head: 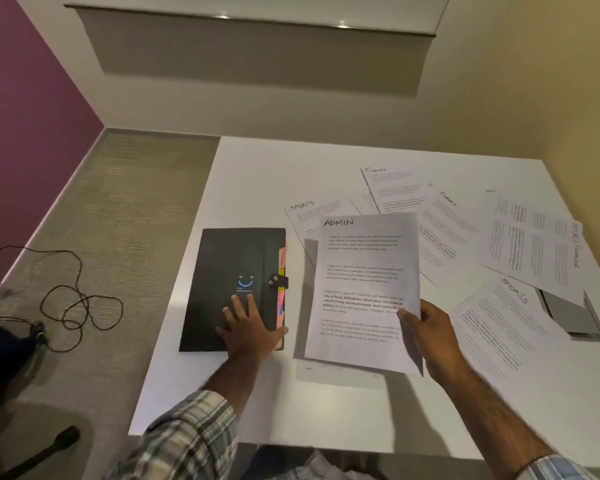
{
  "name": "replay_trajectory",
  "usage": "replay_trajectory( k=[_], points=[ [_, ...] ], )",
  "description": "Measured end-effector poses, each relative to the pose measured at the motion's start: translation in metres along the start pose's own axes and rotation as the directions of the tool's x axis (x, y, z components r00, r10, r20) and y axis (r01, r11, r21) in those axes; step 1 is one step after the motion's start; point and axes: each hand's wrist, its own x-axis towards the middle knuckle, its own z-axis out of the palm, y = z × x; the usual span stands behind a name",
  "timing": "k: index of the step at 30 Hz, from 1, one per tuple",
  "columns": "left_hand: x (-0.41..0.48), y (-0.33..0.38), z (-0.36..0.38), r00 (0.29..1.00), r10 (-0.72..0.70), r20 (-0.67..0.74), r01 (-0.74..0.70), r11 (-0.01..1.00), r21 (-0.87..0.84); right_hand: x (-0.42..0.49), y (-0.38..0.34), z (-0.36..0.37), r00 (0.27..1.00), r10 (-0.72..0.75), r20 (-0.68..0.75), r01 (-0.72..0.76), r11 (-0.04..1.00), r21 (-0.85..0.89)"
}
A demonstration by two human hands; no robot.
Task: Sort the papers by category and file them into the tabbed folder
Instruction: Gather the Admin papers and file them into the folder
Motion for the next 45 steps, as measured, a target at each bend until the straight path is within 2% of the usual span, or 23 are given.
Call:
replay_trajectory(
  k=[4,9,12,16,20,26,40,45],
  points=[
    [0.014,-0.002,0.006,0.998,0.013,0.064,-0.01,0.999,-0.051,-0.006,0.002,0.019,0.998,0.023,-0.052,-0.022,1.0,0.012],
    [0.019,-0.002,0.003,0.996,0.057,0.072,-0.048,0.993,-0.111,-0.015,0.007,0.027,0.995,0.04,-0.089,-0.038,0.999,0.02],
    [0.027,0.005,-0.002,0.997,0.04,0.069,-0.036,0.998,-0.056,-0.013,0.011,0.028,0.994,0.06,-0.096,-0.057,0.998,0.033],
    [0.038,0.012,-0.004,1.0,0.019,-0.019,-0.019,1.0,-0.023,-0.011,0.017,0.027,0.993,0.086,-0.084,-0.081,0.995,0.062],
    [0.046,0.017,-0.003,0.996,0.074,-0.056,-0.069,0.994,0.083,-0.012,0.02,0.028,0.991,0.103,-0.084,-0.099,0.994,0.055],
    [0.067,0.028,-0.007,0.976,0.191,-0.108,-0.173,0.973,0.155,-0.009,0.018,0.025,0.987,0.125,-0.097,-0.121,0.991,0.049],
    [0.095,0.047,-0.026,0.978,0.198,-0.062,-0.168,0.931,0.325,0.01,0.009,0.036,0.99,0.127,-0.064,-0.122,0.99,0.07],
    [0.099,0.053,-0.021,0.974,0.205,-0.091,-0.157,0.912,0.379,0.016,0.004,0.043,0.991,0.136,-0.022,-0.132,0.985,0.114]
  ],
)
